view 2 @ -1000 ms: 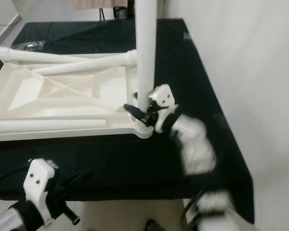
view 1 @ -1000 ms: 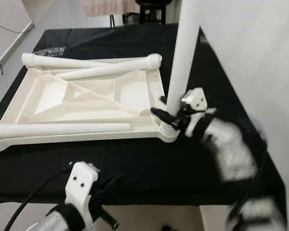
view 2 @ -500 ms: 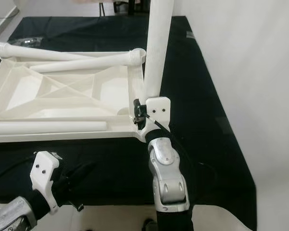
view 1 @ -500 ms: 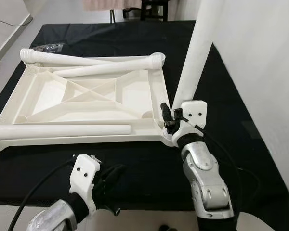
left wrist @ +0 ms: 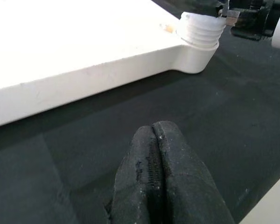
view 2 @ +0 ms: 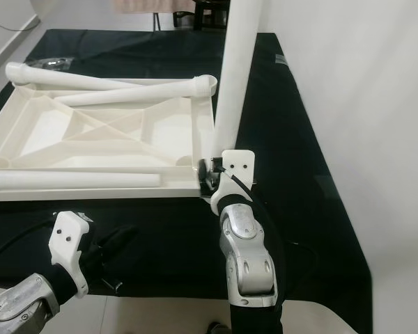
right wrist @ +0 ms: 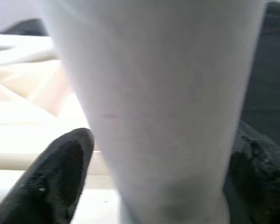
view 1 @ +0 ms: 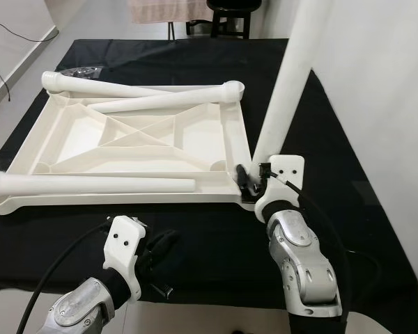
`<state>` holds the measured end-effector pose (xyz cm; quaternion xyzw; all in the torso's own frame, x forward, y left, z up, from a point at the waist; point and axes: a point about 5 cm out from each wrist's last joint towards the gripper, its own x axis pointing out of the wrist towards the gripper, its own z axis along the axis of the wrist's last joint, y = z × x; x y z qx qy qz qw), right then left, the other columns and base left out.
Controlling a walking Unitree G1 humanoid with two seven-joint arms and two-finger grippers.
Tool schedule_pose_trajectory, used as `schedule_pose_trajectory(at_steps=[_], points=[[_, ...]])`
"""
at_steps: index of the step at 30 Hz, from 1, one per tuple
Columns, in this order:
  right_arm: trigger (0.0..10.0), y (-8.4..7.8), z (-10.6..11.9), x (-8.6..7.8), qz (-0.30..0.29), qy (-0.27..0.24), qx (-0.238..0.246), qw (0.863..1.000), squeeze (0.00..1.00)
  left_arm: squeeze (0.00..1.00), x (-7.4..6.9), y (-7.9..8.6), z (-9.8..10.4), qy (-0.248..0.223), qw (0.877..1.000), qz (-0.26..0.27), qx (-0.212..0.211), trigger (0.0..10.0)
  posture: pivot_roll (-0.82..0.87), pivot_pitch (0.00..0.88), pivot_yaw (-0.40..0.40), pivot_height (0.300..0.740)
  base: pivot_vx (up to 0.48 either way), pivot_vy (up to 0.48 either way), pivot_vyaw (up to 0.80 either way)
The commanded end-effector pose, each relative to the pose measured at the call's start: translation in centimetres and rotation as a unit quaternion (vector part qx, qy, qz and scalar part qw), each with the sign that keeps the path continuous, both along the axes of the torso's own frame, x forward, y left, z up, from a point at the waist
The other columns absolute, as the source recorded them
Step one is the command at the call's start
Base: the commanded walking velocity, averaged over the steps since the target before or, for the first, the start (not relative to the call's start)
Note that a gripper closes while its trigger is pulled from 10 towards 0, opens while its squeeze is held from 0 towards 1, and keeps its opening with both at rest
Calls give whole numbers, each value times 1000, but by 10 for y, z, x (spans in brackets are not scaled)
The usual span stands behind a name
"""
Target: Building children table
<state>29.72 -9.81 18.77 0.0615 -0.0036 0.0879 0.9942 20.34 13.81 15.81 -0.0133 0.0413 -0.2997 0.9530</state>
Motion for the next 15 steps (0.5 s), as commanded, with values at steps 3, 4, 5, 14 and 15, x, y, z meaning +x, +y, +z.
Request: schedule_pose_trajectory(at_steps=[3, 4, 5, 14, 15], points=[[10000, 26, 13, -3, 129, -29, 56, 990, 1000, 0, 1, 0, -6, 8, 1000, -1, 3, 10000, -13, 139, -17, 740, 0, 0, 0], [10000, 26, 13, -3, 129, -29, 56, 990, 1000, 0, 1, 0, -6, 8, 1000, -1, 3, 10000, -13, 139, -17, 740, 0, 0, 0], [10000, 19, 21, 3, 188, -53, 21, 980, 831, 0, 2, -1, -8, 7, 1000, -2, 2, 10000, -13, 122, -25, 740, 0, 0, 0], [10000, -18, 32, 38, 391, -72, -138, 907, 0, 0, 10, -5, -16, 2, 1000, -9, 3, 10000, 5, 54, -51, 740, 0, 0, 0], [10000, -18, 32, 38, 391, -72, -138, 907, 0, 0, 10, -5, -16, 2, 1000, -9, 3, 10000, 5, 54, -51, 740, 0, 0, 0]])
